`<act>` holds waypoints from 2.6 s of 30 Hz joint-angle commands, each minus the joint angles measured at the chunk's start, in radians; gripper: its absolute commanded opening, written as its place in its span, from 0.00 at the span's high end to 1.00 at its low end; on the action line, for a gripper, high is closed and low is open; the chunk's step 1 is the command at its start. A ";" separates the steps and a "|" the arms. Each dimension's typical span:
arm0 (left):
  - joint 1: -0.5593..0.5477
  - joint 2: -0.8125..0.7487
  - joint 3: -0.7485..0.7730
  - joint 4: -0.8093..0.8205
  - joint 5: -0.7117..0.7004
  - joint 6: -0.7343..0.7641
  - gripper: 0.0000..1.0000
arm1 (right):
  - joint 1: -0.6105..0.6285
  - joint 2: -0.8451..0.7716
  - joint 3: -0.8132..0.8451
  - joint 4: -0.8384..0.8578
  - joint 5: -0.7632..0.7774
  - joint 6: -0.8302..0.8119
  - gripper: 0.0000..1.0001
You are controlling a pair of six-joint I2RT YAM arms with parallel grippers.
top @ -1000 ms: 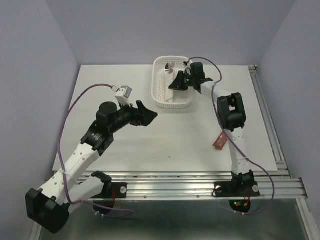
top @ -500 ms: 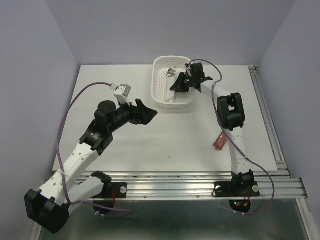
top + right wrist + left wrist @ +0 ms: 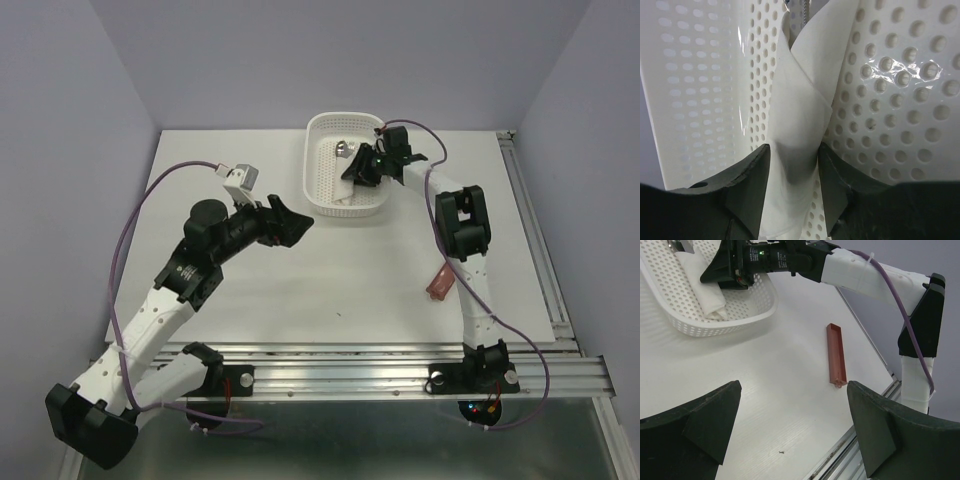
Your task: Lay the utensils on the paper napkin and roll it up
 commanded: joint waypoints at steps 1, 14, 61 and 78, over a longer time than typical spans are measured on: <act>0.002 -0.017 0.052 0.020 -0.007 0.022 0.01 | -0.009 -0.034 -0.018 0.045 0.037 -0.001 0.50; 0.002 -0.023 0.072 0.005 -0.045 0.034 0.01 | -0.014 -0.126 -0.027 0.001 0.125 -0.047 0.38; 0.007 -0.131 0.184 -0.116 -0.196 0.066 0.01 | 0.009 -1.716 -1.075 -0.179 0.393 -0.012 0.00; 0.007 -0.161 0.175 -0.106 -0.188 0.057 0.01 | 0.009 -1.703 -1.022 -0.183 0.415 -0.030 0.00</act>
